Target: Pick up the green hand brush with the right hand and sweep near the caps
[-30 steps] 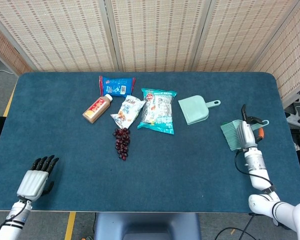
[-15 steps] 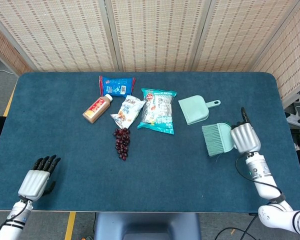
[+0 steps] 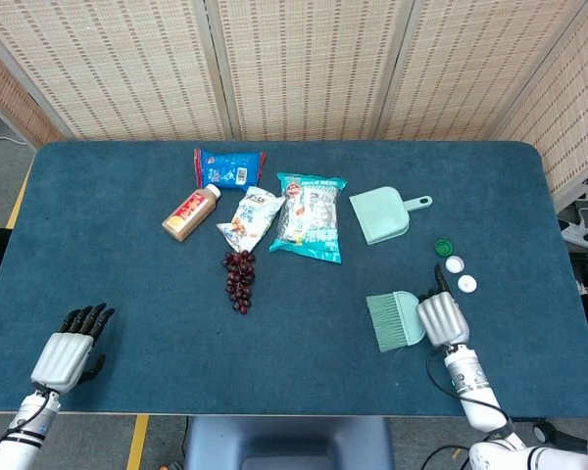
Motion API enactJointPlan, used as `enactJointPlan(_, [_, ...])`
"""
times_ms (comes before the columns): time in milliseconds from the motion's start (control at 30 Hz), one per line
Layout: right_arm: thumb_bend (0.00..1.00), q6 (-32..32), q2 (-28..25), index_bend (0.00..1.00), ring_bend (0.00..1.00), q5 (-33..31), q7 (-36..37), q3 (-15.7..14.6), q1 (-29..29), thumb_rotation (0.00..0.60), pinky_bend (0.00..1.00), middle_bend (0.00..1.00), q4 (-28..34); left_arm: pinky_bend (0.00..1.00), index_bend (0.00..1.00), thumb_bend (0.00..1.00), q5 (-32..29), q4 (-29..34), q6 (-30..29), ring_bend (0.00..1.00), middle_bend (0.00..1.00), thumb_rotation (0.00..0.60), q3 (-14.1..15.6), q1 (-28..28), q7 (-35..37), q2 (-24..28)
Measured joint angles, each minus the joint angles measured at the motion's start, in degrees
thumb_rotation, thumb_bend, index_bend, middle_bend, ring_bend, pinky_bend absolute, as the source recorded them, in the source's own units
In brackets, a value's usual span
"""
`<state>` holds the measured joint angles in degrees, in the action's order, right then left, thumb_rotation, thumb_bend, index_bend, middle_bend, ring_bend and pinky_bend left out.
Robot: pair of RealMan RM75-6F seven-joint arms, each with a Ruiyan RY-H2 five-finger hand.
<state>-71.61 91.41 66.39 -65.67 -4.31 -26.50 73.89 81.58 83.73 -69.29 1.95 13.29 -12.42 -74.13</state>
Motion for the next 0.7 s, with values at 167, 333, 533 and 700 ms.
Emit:
enactJointPlan(167, [0.31, 1.2, -0.9, 0.00, 0.14, -1.7, -2.9, -0.3, 0.6, 0.600, 0.00, 0.11, 2.1, 0.10, 0.00, 0.43, 0.0, 0.0, 0.3, 0.00, 0.00, 0.600, 0.0, 0.1, -0.1, 0.0])
enactJointPlan(333, [0.26, 1.7, -4.8, 0.00, 0.05, -1.8, -2.7, -1.5, 1.6, 0.600, 0.00, 0.01, 7.7, 0.10, 0.00, 0.43, 0.4, 0.5, -0.4, 0.00, 0.00, 0.600, 0.1, 0.0, 0.1, 0.3])
enactJointPlan(533, [0.25, -3.0, -10.4, 0.00, 0.00, 2.6, 6.0, -2.3, 4.5, 0.600, 0.00, 0.00, 14.2, 0.10, 0.00, 0.43, 2.5, 1.3, -3.3, 0.00, 0.00, 0.600, 0.1, -0.6, 1.5, 1.0])
enactJointPlan(700, [0.25, -11.2, -15.0, 0.00, 0.00, 9.9, 22.5, -3.5, 9.1, 0.600, 0.00, 0.00, 16.7, 0.09, 0.00, 0.43, 6.3, 1.4, -7.7, 0.00, 0.00, 0.600, 0.3, -1.5, 3.8, 1.5])
